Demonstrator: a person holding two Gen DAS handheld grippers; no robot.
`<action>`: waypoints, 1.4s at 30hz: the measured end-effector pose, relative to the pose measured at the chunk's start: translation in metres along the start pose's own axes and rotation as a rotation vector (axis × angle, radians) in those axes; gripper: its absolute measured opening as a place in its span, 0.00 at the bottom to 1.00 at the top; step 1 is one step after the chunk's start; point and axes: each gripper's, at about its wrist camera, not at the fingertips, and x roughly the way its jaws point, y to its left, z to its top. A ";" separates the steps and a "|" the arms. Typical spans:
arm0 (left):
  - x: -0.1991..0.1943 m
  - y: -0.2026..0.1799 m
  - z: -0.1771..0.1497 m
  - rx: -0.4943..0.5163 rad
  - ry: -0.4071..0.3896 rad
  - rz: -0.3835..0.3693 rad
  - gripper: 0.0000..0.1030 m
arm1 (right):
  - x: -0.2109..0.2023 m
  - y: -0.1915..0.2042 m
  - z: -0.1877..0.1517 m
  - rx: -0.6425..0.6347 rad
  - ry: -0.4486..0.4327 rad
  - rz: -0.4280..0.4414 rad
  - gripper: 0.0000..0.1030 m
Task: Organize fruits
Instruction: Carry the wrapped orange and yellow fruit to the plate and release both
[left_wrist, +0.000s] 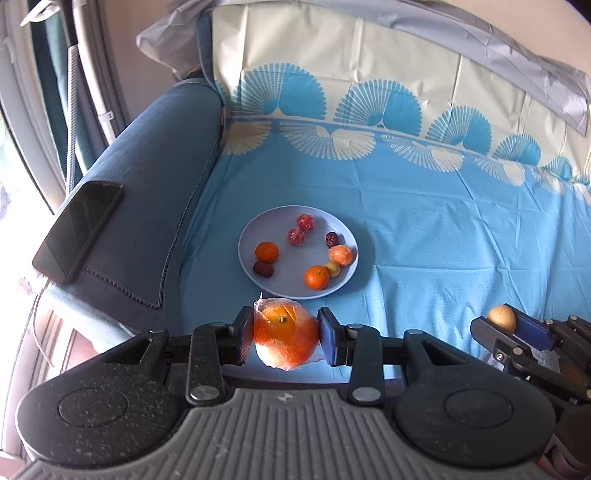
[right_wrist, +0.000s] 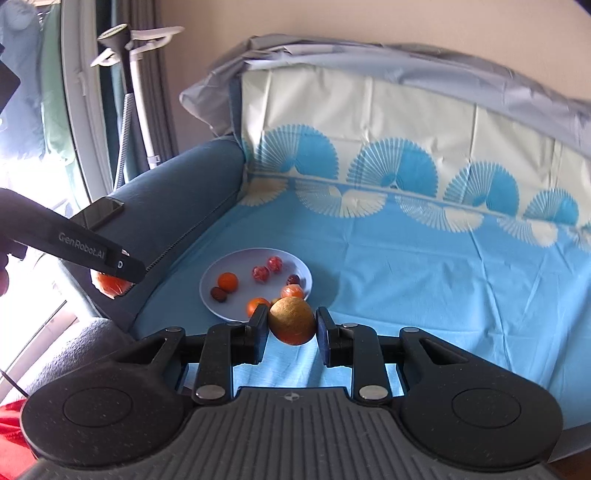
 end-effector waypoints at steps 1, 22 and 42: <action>-0.003 0.001 -0.003 -0.005 -0.001 -0.007 0.40 | -0.003 0.002 -0.001 -0.007 -0.001 0.000 0.28; -0.021 0.009 -0.013 -0.014 -0.033 -0.034 0.40 | -0.017 0.021 -0.002 -0.057 -0.029 -0.014 0.28; 0.021 0.017 -0.006 -0.023 0.045 -0.053 0.40 | 0.014 0.020 -0.001 -0.059 0.057 -0.023 0.28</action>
